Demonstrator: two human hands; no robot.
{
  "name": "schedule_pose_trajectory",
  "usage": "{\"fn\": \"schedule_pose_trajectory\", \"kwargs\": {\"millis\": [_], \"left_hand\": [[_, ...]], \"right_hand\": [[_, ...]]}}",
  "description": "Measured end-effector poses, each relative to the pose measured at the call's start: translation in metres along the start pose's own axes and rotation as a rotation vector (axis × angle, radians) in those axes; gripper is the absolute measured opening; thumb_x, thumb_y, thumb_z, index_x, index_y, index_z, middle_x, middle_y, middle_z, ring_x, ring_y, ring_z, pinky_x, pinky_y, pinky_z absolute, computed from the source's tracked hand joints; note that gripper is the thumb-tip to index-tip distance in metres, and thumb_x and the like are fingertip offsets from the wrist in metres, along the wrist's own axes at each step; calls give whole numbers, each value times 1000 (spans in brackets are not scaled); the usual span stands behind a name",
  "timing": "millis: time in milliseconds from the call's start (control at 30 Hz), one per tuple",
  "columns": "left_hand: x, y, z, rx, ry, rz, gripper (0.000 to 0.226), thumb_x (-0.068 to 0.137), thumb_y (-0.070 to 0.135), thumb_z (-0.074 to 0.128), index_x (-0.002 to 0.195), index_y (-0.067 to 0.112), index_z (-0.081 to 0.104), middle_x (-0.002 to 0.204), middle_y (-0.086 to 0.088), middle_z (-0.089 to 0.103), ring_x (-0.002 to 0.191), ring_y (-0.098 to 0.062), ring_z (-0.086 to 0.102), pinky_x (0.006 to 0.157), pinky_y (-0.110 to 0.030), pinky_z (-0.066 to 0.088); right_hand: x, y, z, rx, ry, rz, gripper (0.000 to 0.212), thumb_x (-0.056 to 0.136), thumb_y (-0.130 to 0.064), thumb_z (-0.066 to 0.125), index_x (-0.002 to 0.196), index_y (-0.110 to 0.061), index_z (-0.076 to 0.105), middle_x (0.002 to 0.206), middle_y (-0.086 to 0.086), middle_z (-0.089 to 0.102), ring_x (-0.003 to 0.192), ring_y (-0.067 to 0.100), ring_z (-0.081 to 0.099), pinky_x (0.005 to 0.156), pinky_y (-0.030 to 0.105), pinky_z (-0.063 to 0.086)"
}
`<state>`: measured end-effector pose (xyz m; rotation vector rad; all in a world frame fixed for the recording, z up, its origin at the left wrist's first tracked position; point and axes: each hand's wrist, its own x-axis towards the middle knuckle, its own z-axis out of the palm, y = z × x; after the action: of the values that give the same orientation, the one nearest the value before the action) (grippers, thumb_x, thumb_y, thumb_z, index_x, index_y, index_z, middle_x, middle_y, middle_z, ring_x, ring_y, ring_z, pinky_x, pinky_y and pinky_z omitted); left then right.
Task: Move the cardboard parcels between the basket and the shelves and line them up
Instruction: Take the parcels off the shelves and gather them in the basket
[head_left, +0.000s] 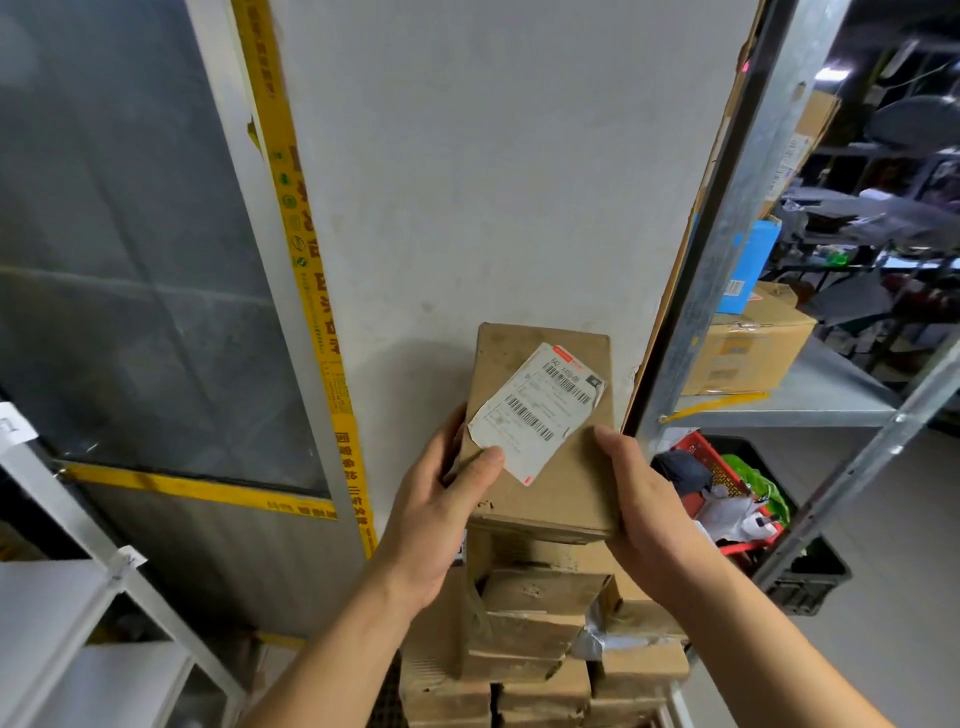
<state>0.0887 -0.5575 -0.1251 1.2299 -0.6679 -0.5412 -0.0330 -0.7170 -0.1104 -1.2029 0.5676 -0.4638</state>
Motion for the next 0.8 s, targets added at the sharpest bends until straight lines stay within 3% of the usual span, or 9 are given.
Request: {"fn": "schedule_pose_trajectory", "kwargs": {"millis": [100,267,333,400,467,567,633,700,800], "left_hand": [[-4,-12,-1,48,32,34,56,102,22,59,156,29,44,141,11,66,136,-7,57,105,-20,49],[-7,-20,-12,89,48,51,52,107,38,54,157,36,40,146,18,61,141,-3,50,116,-29,41],[-10,-16,-18,98,13,50,49,108,40,50,156,40,40,145,22,61,140,0,50,115,-27,42],[-15,-11,-26,88,-35,43,47,107,36,46,153,44,39,140,28,62,135,6,52,106,-16,47],[-22,-6,-38,56,-45,17,45,108,30,46,151,43,41,134,30,65,127,10,57,94,-9,49],[-33,-2,-59,38,4,-19,44,106,27,51,148,42,47,136,23,66,129,3,59,96,-13,50],[-42,4,-72,52,49,-26,44,102,30,55,143,47,49,135,25,67,128,6,59,94,-12,50],[-50,11,-85,65,92,-35,49,98,34,58,145,45,49,136,23,67,127,4,60,96,-16,52],[-68,25,-102,130,173,-69,55,98,44,65,150,48,48,144,18,62,135,-4,57,115,-38,45]], "right_hand": [[-8,-1,-2,-184,-66,-66,40,106,-42,54,142,-28,62,132,-6,73,127,15,67,116,45,46],[-23,-2,1,-193,-91,-109,50,100,-39,59,149,-31,56,137,-6,71,130,15,65,117,47,46],[-28,1,8,-190,-66,-134,48,102,-37,58,149,-29,56,138,-4,70,132,16,64,118,49,45],[-33,7,17,-178,-44,-176,46,105,-34,57,150,-26,56,142,-2,68,135,18,61,119,50,42],[-36,14,25,-171,-43,-210,43,108,-28,54,151,-23,56,143,-1,68,137,17,60,119,46,43],[-39,19,46,-179,-82,-245,36,109,-20,52,143,-27,60,134,-10,72,128,4,64,104,21,52],[-38,22,57,-195,-139,-243,34,109,-20,51,140,-30,62,131,-13,73,127,2,64,99,14,53],[-34,26,68,-210,-191,-214,34,109,-21,51,140,-28,62,131,-12,73,129,8,64,106,24,53],[-26,29,83,-187,-303,-158,42,108,-25,53,150,-25,55,140,-6,69,133,16,63,113,41,50]]}}
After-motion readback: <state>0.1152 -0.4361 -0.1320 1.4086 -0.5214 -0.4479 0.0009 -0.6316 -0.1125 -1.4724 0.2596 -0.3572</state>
